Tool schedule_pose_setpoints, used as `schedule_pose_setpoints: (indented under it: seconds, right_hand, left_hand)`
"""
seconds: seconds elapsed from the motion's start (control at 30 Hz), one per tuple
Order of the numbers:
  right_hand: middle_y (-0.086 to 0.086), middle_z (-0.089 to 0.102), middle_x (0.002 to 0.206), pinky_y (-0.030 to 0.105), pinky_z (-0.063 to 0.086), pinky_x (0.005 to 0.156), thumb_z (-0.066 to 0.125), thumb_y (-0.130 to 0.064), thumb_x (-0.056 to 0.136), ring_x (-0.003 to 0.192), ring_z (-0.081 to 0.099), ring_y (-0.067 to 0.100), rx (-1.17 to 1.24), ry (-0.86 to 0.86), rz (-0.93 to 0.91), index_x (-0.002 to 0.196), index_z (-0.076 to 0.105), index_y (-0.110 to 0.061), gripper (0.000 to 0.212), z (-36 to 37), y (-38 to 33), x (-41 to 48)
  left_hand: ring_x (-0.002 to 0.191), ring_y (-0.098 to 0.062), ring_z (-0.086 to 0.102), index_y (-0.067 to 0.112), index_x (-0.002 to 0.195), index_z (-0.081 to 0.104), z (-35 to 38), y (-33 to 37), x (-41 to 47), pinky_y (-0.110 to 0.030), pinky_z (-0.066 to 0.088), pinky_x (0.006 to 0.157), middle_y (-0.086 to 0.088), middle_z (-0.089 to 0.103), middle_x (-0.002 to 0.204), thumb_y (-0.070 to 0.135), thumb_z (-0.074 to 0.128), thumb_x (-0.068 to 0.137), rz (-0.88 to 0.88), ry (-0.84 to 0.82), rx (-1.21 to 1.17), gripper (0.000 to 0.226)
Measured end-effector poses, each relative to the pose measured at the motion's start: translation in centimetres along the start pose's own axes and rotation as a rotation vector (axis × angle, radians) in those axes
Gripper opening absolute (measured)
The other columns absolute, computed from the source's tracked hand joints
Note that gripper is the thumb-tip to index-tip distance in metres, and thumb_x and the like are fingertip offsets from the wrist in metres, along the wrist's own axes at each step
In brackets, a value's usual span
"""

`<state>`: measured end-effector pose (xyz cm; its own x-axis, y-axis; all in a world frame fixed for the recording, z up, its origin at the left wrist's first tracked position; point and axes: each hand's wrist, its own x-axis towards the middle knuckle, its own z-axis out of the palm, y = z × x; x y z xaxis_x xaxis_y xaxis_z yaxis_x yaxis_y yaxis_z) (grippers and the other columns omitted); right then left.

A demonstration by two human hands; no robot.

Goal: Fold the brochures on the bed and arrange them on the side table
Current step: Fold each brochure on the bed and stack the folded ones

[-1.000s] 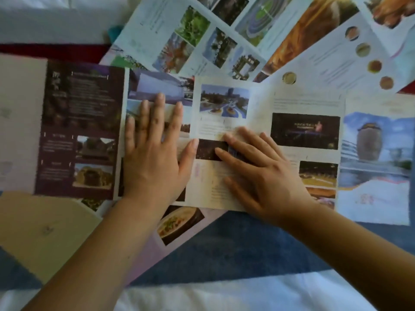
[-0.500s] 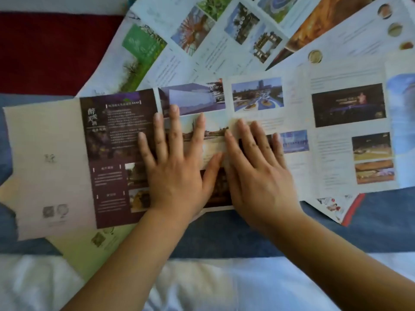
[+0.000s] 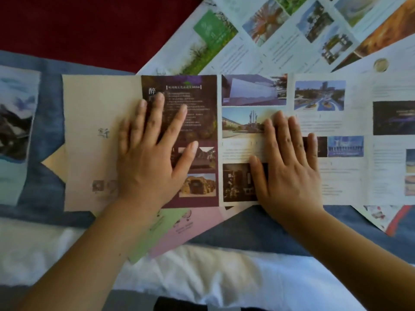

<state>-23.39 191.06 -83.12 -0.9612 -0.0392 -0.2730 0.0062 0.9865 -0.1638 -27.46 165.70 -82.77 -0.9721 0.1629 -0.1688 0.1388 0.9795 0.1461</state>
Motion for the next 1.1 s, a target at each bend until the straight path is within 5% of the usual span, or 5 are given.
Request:
schedule_pose_setpoints:
  seconds: [0.3,0.53,0.8,1.1]
  right_hand:
    - [0.003,-0.012,0.174,0.051,-0.001,0.129,0.019,-0.064,0.103,0.160,-0.013,0.021,-0.031,-0.018,-0.011,0.166,-0.003,-0.020,0.080,-0.3,-0.5,-0.1]
    - [0.004,-0.016,0.173,0.061,0.002,0.127,0.016,-0.082,0.094,0.159,-0.017,0.029,-0.071,-0.061,-0.011,0.165,-0.007,-0.037,0.087,-1.0,-1.6,0.4]
    - [0.009,-0.014,0.173,0.065,-0.003,0.125,0.011,-0.083,0.094,0.158,-0.016,0.035,-0.067,-0.038,0.031,0.166,-0.005,-0.034,0.088,-0.3,-3.6,1.1]
    - [0.007,-0.016,0.173,0.064,-0.003,0.125,0.016,-0.086,0.093,0.158,-0.019,0.034,-0.050,-0.058,0.019,0.164,-0.008,-0.037,0.090,-0.7,-3.6,1.2]
  left_hand:
    - [0.158,-0.034,-0.004,0.035,0.164,0.004,-0.7,-5.1,-2.2,-0.064,0.004,0.124,-0.003,-0.006,0.173,0.077,0.023,0.094,-0.195,-0.040,0.021,0.084]
    - [0.158,-0.034,-0.003,0.032,0.164,-0.001,-0.7,-5.1,-2.2,-0.063,0.003,0.124,-0.012,-0.007,0.172,0.082,0.023,0.091,-0.200,-0.015,-0.031,0.091]
    - [0.158,-0.035,-0.003,0.029,0.164,-0.005,-0.8,-5.0,-2.1,-0.060,0.001,0.125,-0.014,-0.001,0.172,0.084,0.022,0.090,-0.173,-0.005,-0.103,0.096]
    - [0.159,-0.019,-0.003,0.028,0.162,-0.013,-1.8,-1.7,-1.3,-0.052,-0.004,0.127,0.005,0.000,0.173,0.068,0.038,0.095,-0.143,0.002,-0.495,0.093]
